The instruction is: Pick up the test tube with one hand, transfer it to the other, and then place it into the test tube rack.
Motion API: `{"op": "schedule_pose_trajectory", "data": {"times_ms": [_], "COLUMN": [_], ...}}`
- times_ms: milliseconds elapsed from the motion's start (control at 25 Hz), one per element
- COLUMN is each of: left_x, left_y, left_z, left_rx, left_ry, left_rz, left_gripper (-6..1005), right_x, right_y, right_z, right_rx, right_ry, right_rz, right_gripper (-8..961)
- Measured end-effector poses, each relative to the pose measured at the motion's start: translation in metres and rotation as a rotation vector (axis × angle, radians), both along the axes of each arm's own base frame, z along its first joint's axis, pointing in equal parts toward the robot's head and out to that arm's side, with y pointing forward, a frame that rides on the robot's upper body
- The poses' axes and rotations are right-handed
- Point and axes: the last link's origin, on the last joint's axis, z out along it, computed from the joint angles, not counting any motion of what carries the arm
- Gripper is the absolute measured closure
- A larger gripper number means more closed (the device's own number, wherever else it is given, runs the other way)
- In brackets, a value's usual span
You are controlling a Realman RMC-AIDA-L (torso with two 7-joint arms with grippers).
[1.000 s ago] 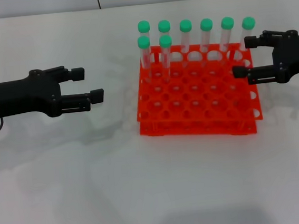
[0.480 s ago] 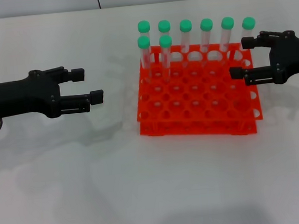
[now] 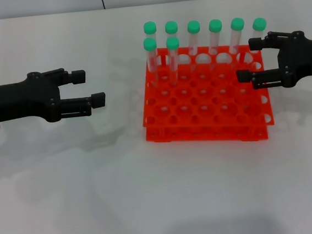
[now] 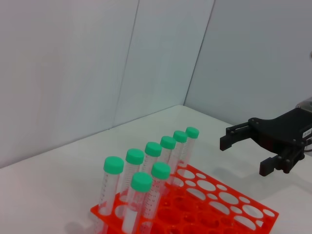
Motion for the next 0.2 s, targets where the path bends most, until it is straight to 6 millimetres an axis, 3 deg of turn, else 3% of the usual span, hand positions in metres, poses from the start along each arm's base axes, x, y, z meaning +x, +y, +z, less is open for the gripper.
{"op": "schedule_pose_trajectory", "data": {"times_ms": [200], "left_x": [-0.0007], "left_y": [0.0001], "left_z": [0.0004], "left_rx": [0.002], "left_ry": [0.001], "left_rz": [0.003], "left_gripper": [129], "right_x": [-0.0016], "right_y": [0.0004], "right_z": [-0.0015], "right_rx": [-0.002], "right_ry": [0.002], "right_rz": [0.002], "right_gripper": [91]}}
